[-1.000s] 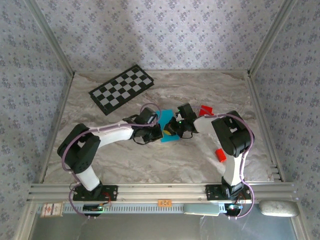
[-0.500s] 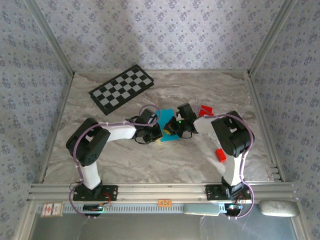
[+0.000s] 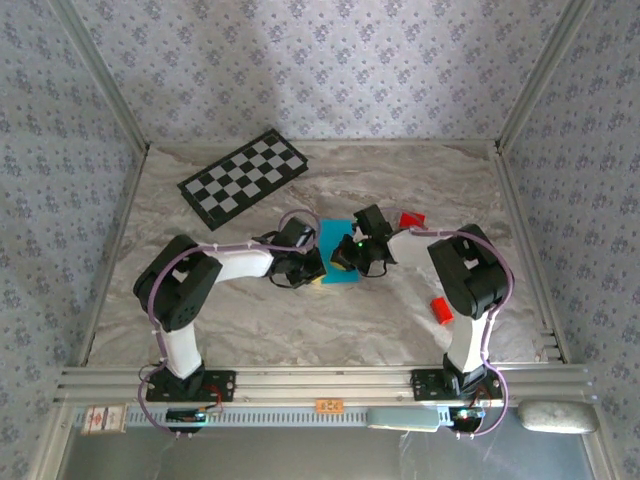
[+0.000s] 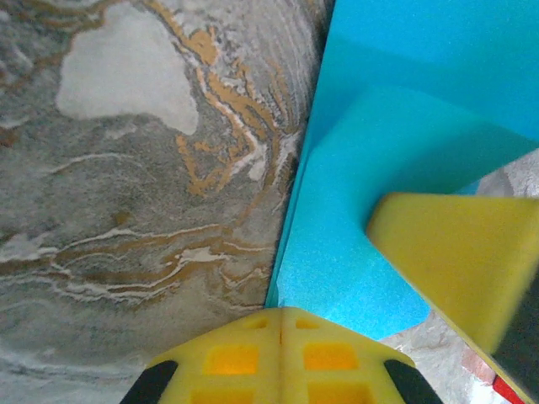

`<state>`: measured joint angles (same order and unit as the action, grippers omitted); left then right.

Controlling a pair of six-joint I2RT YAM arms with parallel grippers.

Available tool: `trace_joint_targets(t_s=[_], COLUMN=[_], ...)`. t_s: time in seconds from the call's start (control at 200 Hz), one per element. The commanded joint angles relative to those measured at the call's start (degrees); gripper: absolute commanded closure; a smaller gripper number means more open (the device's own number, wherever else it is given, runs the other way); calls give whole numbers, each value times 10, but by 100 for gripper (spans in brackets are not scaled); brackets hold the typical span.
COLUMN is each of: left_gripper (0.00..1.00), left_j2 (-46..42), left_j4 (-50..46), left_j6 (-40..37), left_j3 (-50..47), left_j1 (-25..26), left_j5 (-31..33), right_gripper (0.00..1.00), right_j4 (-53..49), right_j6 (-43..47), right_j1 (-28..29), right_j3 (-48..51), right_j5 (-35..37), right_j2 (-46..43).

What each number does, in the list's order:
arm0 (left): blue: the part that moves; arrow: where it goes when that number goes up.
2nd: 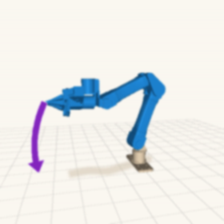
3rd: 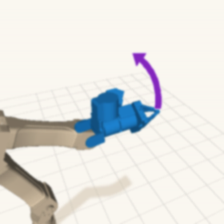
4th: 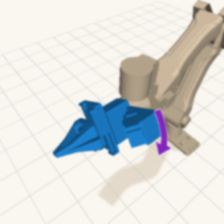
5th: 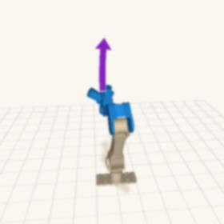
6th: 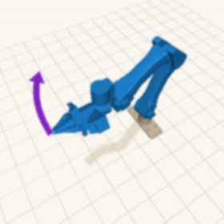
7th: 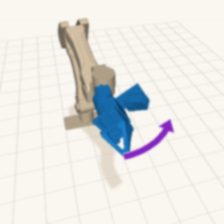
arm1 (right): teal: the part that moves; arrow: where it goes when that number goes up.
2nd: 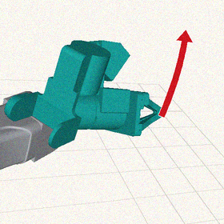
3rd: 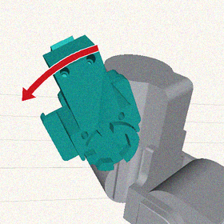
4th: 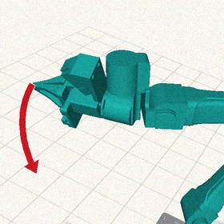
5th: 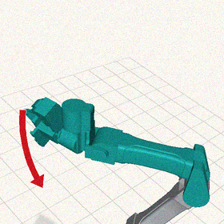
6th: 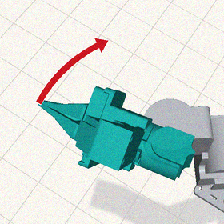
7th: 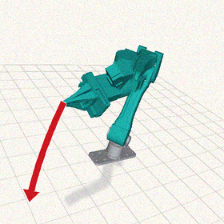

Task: Fold a paper plane with a square sheet of paper (pick it up from the middle)
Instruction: Fold the triangle a second time at the center of the table.

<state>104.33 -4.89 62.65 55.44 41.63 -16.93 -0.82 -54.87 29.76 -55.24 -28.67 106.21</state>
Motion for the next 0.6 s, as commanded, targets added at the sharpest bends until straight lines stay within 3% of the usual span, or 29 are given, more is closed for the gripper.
trace_joint_targets(t_s=[0.0, 0.335, 0.53, 0.595], left_gripper=[100, 100, 100, 100], left_j2=[27, 27, 22, 11], left_j4=[-78, -87, -86, -43], left_j6=[-4, -8, -16, -25], left_j3=[-2, 3, 14, 11], left_j1=[1, 1, 1, 1], left_j5=[11, 11, 7, -13], right_gripper=[100, 100, 100, 100], right_j4=[-59, -49, -70, -79], right_j6=[65, 84, 89, 92], right_j1=[0, 9, 10, 10], right_j3=[-10, -17, -23, -22], right_j5=[3, -40, -22, -14], right_j2=[-21, 15, 33, 38])
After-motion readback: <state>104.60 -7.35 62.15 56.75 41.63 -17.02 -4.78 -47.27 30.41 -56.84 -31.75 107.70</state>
